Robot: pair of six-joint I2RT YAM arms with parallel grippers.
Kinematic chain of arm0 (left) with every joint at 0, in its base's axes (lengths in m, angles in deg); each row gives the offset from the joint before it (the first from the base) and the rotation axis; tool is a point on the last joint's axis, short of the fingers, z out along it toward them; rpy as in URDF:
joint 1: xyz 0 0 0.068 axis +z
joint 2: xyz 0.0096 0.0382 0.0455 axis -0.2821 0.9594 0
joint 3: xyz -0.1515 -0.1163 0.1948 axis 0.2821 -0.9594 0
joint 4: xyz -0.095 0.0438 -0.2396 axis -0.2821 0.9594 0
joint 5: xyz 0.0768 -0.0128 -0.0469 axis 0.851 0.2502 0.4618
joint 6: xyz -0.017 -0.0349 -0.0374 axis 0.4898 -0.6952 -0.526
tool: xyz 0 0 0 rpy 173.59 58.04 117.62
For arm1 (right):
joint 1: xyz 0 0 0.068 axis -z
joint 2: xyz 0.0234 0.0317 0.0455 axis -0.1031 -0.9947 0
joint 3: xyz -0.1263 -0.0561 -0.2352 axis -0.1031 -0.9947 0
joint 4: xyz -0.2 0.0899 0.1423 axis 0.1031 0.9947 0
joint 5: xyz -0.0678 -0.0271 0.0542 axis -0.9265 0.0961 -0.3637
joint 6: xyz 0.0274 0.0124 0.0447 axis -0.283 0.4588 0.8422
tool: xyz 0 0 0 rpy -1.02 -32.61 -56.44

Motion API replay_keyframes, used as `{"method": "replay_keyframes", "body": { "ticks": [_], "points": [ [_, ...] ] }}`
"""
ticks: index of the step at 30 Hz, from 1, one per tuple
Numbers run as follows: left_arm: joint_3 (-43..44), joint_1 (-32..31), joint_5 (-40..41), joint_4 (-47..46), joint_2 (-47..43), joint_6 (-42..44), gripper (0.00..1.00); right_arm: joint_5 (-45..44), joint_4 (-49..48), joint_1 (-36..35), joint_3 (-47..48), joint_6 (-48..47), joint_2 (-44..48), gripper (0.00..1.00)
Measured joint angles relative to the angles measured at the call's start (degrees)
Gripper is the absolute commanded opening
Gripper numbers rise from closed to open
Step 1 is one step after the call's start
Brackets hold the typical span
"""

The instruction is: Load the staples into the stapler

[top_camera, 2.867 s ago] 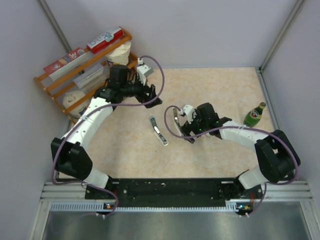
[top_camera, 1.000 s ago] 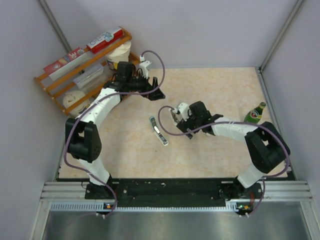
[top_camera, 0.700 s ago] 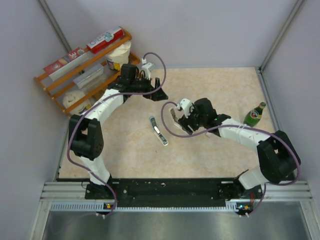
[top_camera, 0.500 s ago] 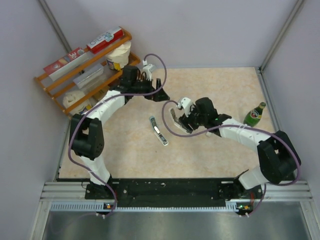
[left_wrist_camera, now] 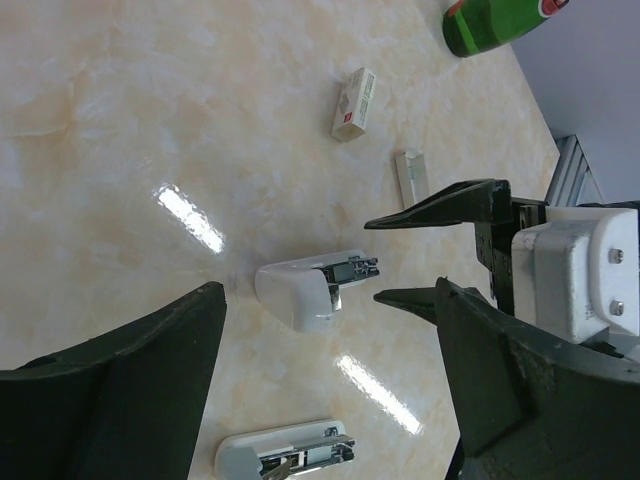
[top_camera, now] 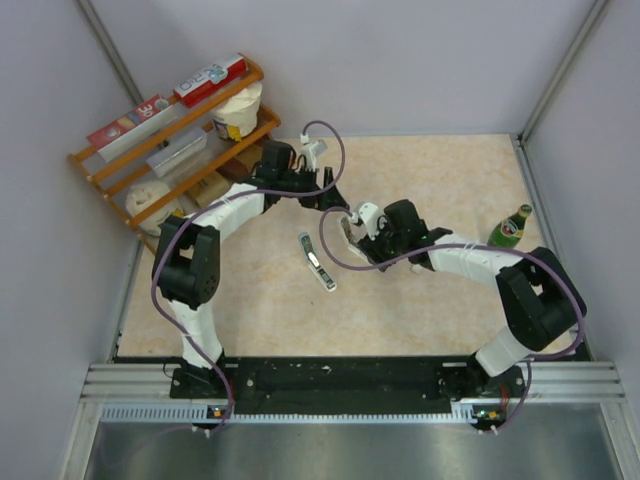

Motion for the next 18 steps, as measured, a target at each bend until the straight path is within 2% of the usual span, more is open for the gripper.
{"method": "replay_keyframes", "body": {
  "ticks": [9, 18],
  "points": [
    [-1.53, -1.75, -0.48, -1.42, 0.00, -1.18, 0.81, -0.85, 2.69, 0.02, 1.14, -0.02, -3.17, 0.49],
    [-2.05, -2.34, -0.59, -1.95, 0.00, -1.57, 0.67, -1.27, 3.13, 0.02, 1.16, -0.02, -3.17, 0.41]
  ]
}}
